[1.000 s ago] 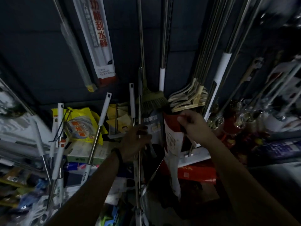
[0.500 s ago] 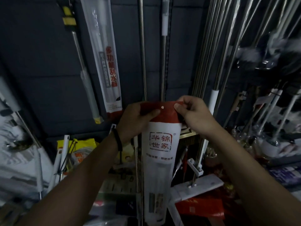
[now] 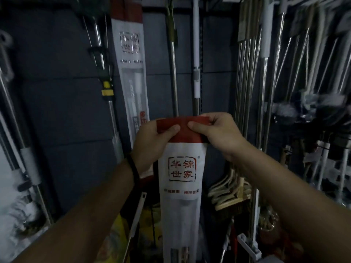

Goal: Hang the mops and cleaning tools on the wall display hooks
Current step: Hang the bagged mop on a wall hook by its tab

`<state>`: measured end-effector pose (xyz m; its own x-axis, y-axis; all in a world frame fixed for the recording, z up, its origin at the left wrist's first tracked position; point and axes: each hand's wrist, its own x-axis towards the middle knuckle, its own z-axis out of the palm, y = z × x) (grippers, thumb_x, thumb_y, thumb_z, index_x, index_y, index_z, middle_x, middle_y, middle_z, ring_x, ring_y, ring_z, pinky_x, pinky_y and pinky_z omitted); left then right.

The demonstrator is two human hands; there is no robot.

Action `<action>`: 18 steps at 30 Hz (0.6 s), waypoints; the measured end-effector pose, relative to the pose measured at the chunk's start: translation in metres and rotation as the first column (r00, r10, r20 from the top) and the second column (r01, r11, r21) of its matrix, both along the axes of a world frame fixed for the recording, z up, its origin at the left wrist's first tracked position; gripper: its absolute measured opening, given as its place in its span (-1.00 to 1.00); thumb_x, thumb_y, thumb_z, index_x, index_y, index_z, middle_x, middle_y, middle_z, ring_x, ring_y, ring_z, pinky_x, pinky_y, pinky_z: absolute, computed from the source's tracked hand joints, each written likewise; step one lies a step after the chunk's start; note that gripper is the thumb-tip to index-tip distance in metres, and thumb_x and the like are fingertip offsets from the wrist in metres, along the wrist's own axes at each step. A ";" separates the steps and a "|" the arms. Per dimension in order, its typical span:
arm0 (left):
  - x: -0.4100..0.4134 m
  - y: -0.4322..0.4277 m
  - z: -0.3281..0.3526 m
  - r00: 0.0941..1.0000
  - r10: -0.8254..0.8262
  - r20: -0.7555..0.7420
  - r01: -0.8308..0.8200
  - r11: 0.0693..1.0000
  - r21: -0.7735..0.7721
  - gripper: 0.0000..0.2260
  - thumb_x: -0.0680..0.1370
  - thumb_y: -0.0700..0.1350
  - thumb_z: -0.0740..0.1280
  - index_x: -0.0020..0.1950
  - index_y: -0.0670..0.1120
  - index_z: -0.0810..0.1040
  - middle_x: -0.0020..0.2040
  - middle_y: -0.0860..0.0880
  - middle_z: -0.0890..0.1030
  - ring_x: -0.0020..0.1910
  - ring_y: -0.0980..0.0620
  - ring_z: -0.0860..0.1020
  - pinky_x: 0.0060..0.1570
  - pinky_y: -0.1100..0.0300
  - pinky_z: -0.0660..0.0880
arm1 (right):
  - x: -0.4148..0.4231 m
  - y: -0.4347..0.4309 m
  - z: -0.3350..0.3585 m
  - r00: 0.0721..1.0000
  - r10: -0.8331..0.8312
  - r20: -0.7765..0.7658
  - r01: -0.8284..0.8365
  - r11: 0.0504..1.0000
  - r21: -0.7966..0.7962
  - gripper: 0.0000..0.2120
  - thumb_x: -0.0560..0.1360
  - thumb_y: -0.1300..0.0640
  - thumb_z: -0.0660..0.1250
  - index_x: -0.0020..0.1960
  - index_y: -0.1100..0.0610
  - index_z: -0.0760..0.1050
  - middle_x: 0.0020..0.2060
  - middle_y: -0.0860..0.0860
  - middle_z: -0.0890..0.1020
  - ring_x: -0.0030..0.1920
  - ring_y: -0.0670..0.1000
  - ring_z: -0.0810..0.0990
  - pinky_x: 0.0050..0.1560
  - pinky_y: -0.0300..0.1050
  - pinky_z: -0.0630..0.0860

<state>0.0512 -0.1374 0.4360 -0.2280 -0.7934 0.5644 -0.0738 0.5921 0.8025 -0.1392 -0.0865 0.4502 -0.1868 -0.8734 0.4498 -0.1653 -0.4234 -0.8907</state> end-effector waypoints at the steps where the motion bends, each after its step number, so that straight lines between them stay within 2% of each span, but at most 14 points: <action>1: 0.003 -0.003 0.010 1.000 -0.010 -0.022 0.010 1.000 0.001 -0.90 0.59 -0.09 0.45 0.09 0.00 0.71 -0.04 0.06 0.77 -0.03 0.11 0.74 0.06 0.12 0.67 | 0.005 -0.003 0.009 0.999 0.019 0.048 -0.019 1.000 0.002 -0.81 0.52 0.21 0.56 0.06 0.31 0.71 -0.09 0.19 0.79 -0.05 0.16 0.80 -0.03 -0.01 0.75; 4: 0.007 -0.016 0.037 0.999 -0.012 -0.041 0.011 1.000 -0.018 -0.87 0.60 -0.08 0.44 0.12 -0.03 0.71 -0.01 0.01 0.77 0.00 0.04 0.74 0.12 0.00 0.66 | 0.014 -0.015 0.030 0.988 0.071 0.135 -0.074 0.997 0.015 -0.80 0.53 0.18 0.55 0.09 0.27 0.72 -0.07 0.14 0.80 -0.05 0.10 0.80 -0.10 -0.13 0.71; 7: 0.007 -0.034 0.067 0.999 -0.015 -0.041 0.014 1.000 -0.027 -0.83 0.61 -0.04 0.42 0.16 -0.04 0.72 0.03 -0.02 0.77 0.03 0.01 0.74 0.17 -0.04 0.65 | 0.013 -0.037 0.053 0.984 0.094 0.154 -0.091 0.995 -0.029 -0.81 0.55 0.17 0.53 0.09 0.27 0.72 -0.05 0.14 0.80 -0.02 0.12 0.80 0.03 -0.01 0.72; 9: 0.004 -0.045 0.093 0.999 -0.010 -0.046 0.009 1.000 -0.025 -0.87 0.62 -0.03 0.42 0.11 0.00 0.72 0.01 -0.01 0.77 0.02 0.00 0.75 0.13 0.00 0.66 | 0.010 -0.054 0.077 0.988 0.098 0.123 -0.090 0.993 -0.072 -0.82 0.56 0.18 0.52 0.09 0.26 0.72 -0.05 0.15 0.80 -0.02 0.14 0.80 0.08 0.05 0.72; 11: 0.000 -0.055 0.123 0.998 0.001 -0.064 -0.003 1.000 -0.025 -0.91 0.61 -0.03 0.42 0.06 0.03 0.72 -0.01 -0.01 0.78 0.00 -0.01 0.75 0.09 0.03 0.67 | 0.006 -0.068 0.106 0.991 0.100 0.088 -0.090 0.989 -0.119 -0.85 0.58 0.18 0.50 0.08 0.26 0.72 -0.08 0.14 0.80 -0.04 0.13 0.80 0.00 0.00 0.73; 14: -0.011 -0.071 0.168 0.997 0.032 -0.073 -0.036 0.998 -0.055 -0.81 0.61 -0.02 0.41 0.16 -0.07 0.70 0.03 -0.05 0.77 -0.01 -0.01 0.75 0.12 -0.02 0.67 | 0.000 -0.086 0.153 0.997 0.070 0.042 -0.061 0.981 -0.182 -0.87 0.61 0.17 0.47 0.04 0.24 0.71 -0.16 0.10 0.80 -0.16 0.06 0.80 -0.23 -0.17 0.69; 18: -0.027 -0.089 0.224 0.993 0.070 -0.090 -0.080 0.990 -0.115 -0.76 0.63 0.00 0.38 0.21 -0.09 0.68 0.06 -0.05 0.76 0.02 -0.01 0.75 0.14 -0.03 0.66 | -0.010 -0.108 0.209 0.997 0.056 0.057 -0.038 0.961 -0.275 -0.87 0.61 0.20 0.47 0.01 0.28 0.72 -0.21 0.10 0.79 -0.27 0.00 0.78 -0.31 -0.23 0.66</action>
<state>0.0241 -0.2266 0.6603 -0.1171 -0.7331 0.6700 -0.0556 0.6784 0.7326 -0.1493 -0.1949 0.6597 -0.1841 -0.7274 0.6611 -0.0862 -0.6580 -0.7480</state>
